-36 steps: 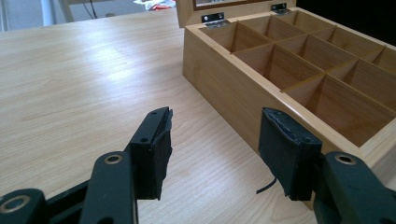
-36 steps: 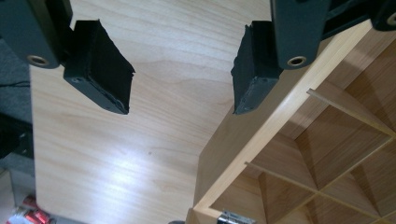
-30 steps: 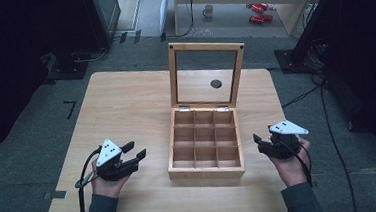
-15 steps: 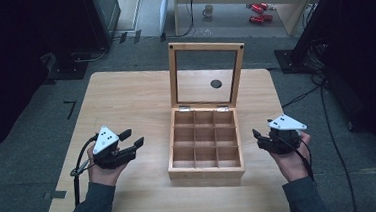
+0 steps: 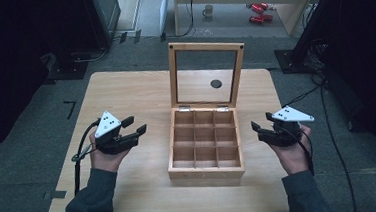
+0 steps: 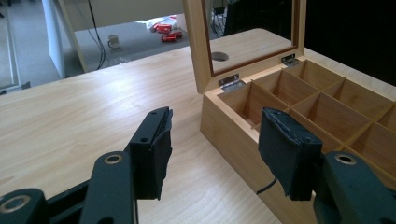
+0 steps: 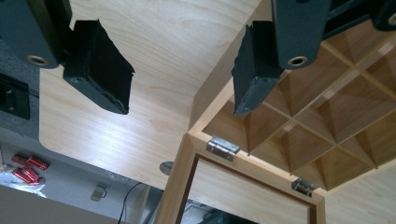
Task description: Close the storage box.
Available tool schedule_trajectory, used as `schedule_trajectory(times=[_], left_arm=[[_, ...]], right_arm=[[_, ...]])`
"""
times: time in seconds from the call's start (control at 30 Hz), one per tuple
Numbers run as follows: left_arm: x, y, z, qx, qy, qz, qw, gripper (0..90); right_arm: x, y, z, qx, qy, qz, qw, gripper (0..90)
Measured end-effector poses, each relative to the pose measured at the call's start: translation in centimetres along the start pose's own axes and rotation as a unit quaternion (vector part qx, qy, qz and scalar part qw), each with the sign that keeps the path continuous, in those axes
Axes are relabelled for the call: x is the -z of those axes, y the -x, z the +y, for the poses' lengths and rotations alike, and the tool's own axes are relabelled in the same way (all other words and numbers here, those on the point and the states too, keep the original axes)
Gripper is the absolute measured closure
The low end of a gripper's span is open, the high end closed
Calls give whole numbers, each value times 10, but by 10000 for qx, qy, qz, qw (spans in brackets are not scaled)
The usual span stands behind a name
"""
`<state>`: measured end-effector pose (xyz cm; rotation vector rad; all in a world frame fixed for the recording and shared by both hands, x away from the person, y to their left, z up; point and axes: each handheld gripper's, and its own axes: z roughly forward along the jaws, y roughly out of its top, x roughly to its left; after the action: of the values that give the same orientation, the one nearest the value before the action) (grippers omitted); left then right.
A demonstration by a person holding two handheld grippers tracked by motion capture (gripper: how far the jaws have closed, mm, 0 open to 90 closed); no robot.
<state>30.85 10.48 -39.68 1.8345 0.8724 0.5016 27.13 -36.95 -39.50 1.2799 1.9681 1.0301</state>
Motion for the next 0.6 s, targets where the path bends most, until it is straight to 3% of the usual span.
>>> schedule_trajectory(times=[0.17,0.4,0.6], left_arm=[[-6,-1,7,-65,18,-11,10000,434],[-20,-2,17,-138,-9,-106,9998,443],[-27,-5,21,-175,40,-37,9998,435]], right_arm=[[-5,2,7,-56,17,27,10000,378],[-18,-3,20,58,53,113,9999,385],[-25,-3,26,75,63,121,9999,383]])
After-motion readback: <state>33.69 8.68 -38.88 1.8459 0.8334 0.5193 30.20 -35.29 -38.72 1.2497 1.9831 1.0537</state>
